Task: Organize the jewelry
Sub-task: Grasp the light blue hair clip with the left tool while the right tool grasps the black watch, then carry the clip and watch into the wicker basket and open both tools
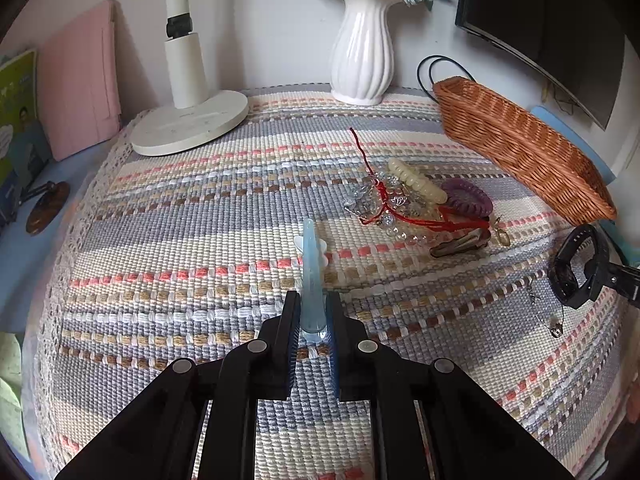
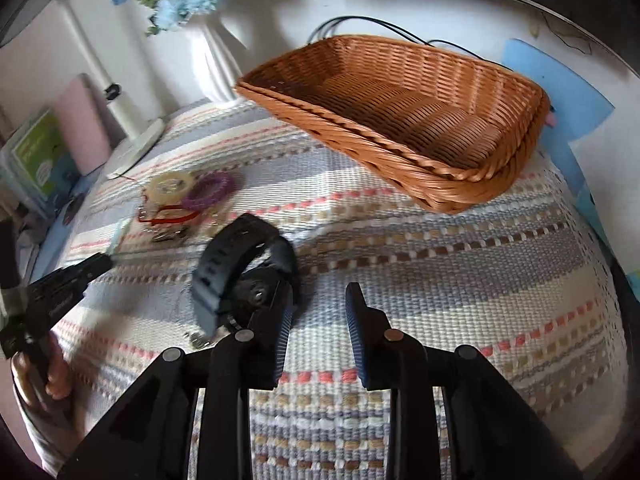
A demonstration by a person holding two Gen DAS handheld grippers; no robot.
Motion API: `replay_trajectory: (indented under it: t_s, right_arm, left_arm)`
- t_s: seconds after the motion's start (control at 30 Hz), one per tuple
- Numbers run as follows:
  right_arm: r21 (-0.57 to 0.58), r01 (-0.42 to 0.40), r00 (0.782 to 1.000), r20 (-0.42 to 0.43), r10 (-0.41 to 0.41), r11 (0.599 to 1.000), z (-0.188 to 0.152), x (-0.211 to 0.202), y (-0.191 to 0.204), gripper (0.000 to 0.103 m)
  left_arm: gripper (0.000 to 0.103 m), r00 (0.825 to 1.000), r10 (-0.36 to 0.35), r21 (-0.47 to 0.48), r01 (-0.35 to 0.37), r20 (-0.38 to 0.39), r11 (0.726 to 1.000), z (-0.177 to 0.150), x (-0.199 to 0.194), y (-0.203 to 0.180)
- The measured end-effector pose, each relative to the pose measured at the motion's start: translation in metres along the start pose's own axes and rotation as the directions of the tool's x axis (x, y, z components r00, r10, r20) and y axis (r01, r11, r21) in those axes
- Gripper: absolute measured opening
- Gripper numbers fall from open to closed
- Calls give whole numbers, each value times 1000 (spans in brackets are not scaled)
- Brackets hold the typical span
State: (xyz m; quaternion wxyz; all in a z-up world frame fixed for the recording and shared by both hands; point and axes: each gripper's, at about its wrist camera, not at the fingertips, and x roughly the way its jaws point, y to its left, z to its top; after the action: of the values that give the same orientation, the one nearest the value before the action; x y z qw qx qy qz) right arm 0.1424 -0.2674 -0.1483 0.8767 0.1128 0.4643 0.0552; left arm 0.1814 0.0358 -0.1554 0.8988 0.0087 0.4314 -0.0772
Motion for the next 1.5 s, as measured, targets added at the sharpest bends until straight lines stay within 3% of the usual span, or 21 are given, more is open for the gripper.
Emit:
replay_trajectory:
  t_s: [0.1, 0.23, 0.27, 0.33, 0.4, 0.43, 0.47, 0.5, 0.53, 0.67, 0.8, 0.97, 1.1, 1.2, 1.33, 1.43, 1.5]
  right_arm:
    - [27, -92, 995, 28, 91, 995, -6, -14, 0, 34]
    - [25, -159, 985, 75, 156, 987, -4, -22, 9, 60]
    - [33, -166, 984, 73, 163, 986, -1, -19, 10, 62]
    - [65, -193, 980, 53, 190, 979, 4, -7, 12, 62]
    - [131, -286, 958, 18, 286, 949, 7, 7, 8, 62]
    - [153, -313, 949, 16, 314, 937, 7, 12, 7, 57]
    - [171, -340, 940, 22, 341, 925, 7, 15, 6, 42]
    - [168, -345, 938, 26, 345, 924, 7, 15, 7, 36]
    - [155, -337, 941, 35, 336, 929, 8, 15, 9, 25]
    - [60, -264, 963, 76, 259, 963, 8, -2, 23, 18]
    - [-15, -255, 959, 125, 255, 967, 14, -33, 25, 17]
    - [-93, -183, 959, 205, 198, 979, 31, -80, 15, 17]
    - [-144, -34, 959, 274, 72, 989, 61, -103, 2, 17]
    - [-206, 74, 951, 308, -7, 976, 87, -103, -9, 17]
    - [-295, 160, 965, 247, -86, 942, 114, -65, -26, 17]
    - [-323, 150, 984, 142, -109, 934, 122, -24, -35, 17]
    - [-327, 130, 991, 85, -108, 936, 124, -4, -39, 17]
  left_arm:
    - [13, 1000, -2, -1, 2, -1, 1000, 0, 0, 0]
    - [13, 1000, -1, 0, 1, -1, 1000, 0, 0, 1]
    - [13, 1000, -1, 1, 1, -1, 1000, 0, -1, 1]
    - [13, 1000, -1, 1, 1, -1, 1000, 0, -1, 1]
    - [13, 1000, -3, -2, 3, -2, 1000, 1, -1, 1]
    - [13, 1000, -6, -4, 6, -2, 1000, 1, -2, 1]
    - [13, 1000, -7, -4, 7, -2, 1000, 0, -2, 0]
    - [13, 1000, -6, -3, 6, -1, 1000, 0, -2, 0]
    - [13, 1000, -4, -2, 4, -1, 1000, 0, -2, 0]
    - [13, 1000, -6, 18, 5, 15, 1000, 0, -6, -5]
    - [13, 998, -38, 41, 35, 55, 999, 0, -18, -8]
    - [13, 989, -80, 84, 70, 121, 994, 11, -53, -21]
    - [13, 973, -143, 154, 115, 181, 981, 45, -86, -51]
    - [13, 957, -203, 210, 160, 208, 965, 82, -93, -82]
    - [13, 929, -327, 249, 280, 173, 927, 144, -67, -132]
    - [13, 908, -403, 237, 369, 116, 899, 174, -30, -165]
    - [13, 907, -413, 238, 384, 81, 892, 187, 1, -185]
